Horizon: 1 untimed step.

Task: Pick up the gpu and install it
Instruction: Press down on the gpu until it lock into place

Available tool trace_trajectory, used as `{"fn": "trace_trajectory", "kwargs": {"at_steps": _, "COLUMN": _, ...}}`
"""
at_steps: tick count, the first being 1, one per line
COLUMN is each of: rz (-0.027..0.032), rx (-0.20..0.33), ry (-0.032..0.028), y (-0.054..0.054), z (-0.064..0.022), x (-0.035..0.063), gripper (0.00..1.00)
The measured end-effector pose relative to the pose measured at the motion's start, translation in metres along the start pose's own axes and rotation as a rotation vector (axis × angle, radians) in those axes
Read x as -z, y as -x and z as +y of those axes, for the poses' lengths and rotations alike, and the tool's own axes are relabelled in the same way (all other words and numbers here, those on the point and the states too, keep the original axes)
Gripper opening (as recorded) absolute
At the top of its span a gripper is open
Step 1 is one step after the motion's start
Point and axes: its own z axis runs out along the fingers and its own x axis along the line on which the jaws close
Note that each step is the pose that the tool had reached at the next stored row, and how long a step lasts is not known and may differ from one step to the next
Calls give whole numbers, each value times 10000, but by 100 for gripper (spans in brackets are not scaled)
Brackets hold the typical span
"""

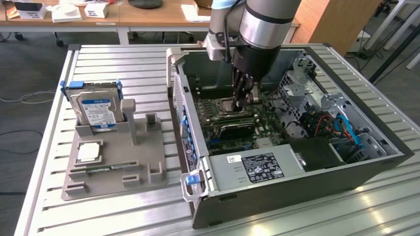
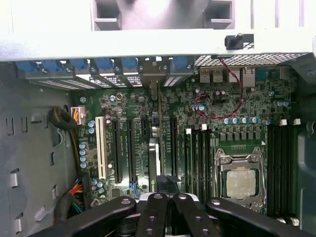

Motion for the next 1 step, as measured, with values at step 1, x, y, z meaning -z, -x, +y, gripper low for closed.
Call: {"fn": "trace_trajectory", "kwargs": {"at_steps": 1, "rz": 1, "rx": 0, "ry": 0, "y": 0, "z": 0, "x": 1, "gripper": 11}}
